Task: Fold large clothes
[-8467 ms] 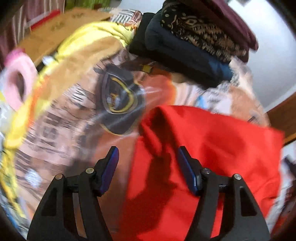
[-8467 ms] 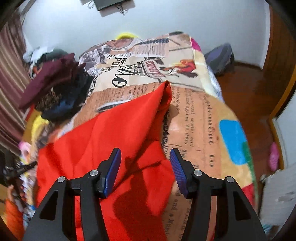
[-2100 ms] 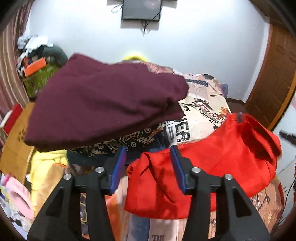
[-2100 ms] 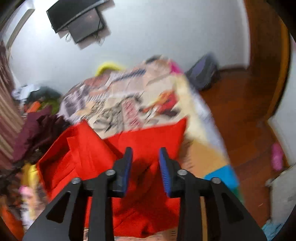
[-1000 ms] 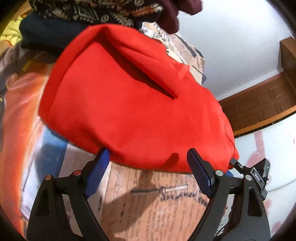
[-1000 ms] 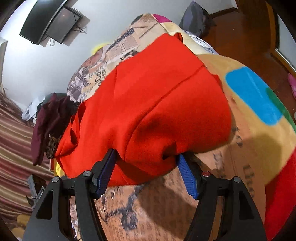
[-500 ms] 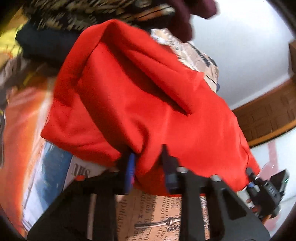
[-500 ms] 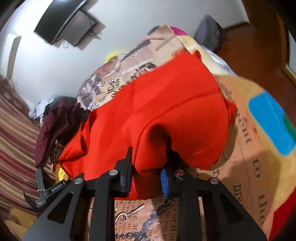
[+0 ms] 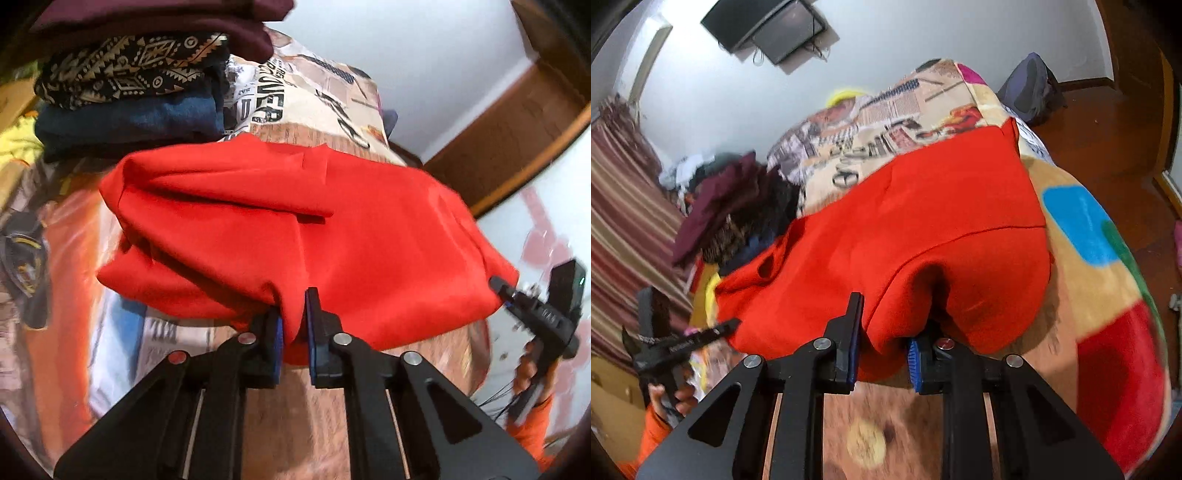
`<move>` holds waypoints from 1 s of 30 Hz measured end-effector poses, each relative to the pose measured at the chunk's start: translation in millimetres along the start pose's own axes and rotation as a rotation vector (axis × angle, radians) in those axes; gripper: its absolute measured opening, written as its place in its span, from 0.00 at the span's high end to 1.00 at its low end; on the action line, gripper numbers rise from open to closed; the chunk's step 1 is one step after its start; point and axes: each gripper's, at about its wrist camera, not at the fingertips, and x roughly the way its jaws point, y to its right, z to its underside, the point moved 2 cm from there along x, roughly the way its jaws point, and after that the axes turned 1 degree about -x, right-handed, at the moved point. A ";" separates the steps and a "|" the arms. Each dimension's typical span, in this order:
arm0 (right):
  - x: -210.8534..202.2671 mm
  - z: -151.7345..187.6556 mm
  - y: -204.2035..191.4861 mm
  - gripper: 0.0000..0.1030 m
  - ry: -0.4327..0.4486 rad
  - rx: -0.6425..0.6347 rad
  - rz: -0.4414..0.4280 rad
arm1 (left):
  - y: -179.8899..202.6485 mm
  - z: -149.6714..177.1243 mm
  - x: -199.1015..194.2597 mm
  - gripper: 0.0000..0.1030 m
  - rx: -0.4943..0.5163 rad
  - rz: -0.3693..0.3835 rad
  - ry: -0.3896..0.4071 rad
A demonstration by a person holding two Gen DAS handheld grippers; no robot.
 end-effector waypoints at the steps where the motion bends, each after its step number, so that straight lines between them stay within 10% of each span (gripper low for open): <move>1: -1.6 2.2 -1.0 0.76 -0.006 -0.010 0.017 | 3.5 7.0 -2.7 0.85 0.029 -0.038 -0.005; 5: -14.2 8.4 -1.9 0.74 0.002 -0.063 0.120 | -0.4 28.0 -6.7 0.70 0.113 -0.132 -0.021; 13: -52.4 -4.3 -4.5 0.73 0.101 -0.142 0.237 | -8.2 25.6 -38.1 0.69 0.232 -0.266 0.067; 22: -31.8 -39.0 -32.8 0.63 0.145 -0.239 0.215 | 1.9 -17.8 -10.8 0.69 0.263 -0.180 0.039; 30: 40.4 -33.3 -29.8 0.61 -0.023 -0.265 0.199 | -5.9 -43.4 68.2 0.69 0.264 -0.079 -0.079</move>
